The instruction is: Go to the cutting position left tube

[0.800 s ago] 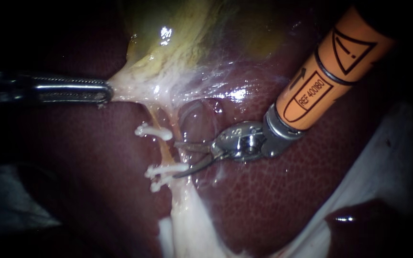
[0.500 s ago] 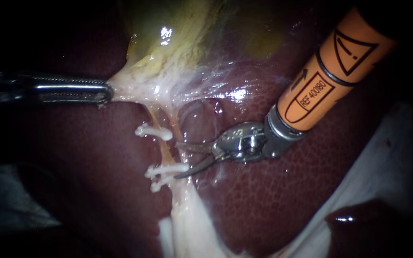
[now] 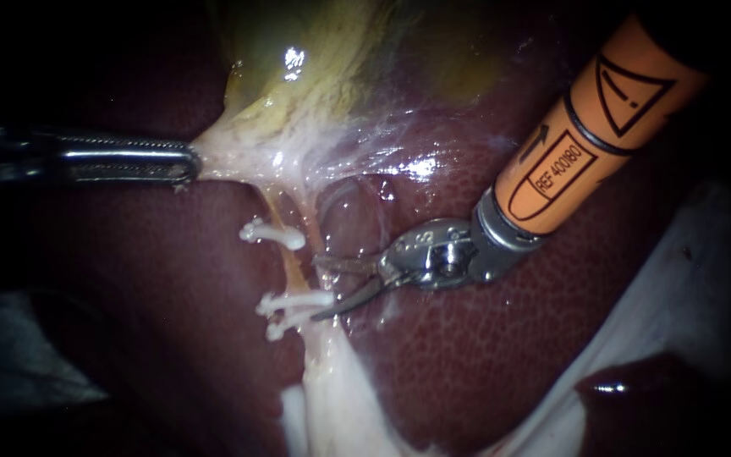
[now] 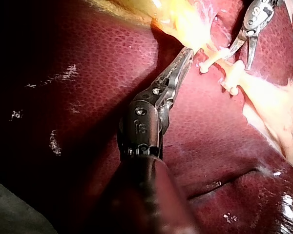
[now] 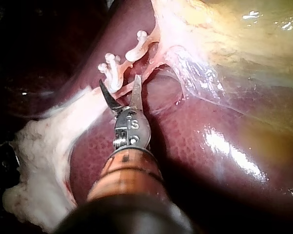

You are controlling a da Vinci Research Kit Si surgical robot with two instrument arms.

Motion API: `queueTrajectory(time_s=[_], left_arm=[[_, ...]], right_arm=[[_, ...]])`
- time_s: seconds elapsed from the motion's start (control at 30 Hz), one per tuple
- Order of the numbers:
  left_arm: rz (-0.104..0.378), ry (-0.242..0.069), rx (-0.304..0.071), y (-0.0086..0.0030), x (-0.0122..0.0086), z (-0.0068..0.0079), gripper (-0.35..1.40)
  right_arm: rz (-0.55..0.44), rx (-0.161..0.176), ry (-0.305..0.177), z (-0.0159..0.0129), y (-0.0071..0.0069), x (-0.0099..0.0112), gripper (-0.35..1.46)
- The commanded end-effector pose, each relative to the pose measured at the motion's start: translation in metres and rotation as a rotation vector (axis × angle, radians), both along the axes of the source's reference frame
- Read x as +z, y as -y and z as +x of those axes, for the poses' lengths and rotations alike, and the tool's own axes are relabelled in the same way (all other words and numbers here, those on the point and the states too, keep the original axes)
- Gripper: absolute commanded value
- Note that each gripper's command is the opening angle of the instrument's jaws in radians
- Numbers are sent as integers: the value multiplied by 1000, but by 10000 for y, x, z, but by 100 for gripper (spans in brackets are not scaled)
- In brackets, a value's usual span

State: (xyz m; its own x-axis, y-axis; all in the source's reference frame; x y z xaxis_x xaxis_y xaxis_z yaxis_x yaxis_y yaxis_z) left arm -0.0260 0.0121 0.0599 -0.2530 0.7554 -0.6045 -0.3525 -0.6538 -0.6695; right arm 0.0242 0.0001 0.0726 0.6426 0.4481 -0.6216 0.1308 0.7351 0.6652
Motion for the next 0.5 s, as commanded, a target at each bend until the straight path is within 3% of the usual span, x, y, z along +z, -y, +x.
queueTrajectory(time_s=[0.03, 0.5], left_arm=[[0, 0, 0, 0, 0, 0, -35], [0, 0, -1, 0, 0, -1, -35]], right_arm=[[6, 3, -2, 0, 1, 1, 133], [76, 10, -65, 12, -3, 2, 133]])
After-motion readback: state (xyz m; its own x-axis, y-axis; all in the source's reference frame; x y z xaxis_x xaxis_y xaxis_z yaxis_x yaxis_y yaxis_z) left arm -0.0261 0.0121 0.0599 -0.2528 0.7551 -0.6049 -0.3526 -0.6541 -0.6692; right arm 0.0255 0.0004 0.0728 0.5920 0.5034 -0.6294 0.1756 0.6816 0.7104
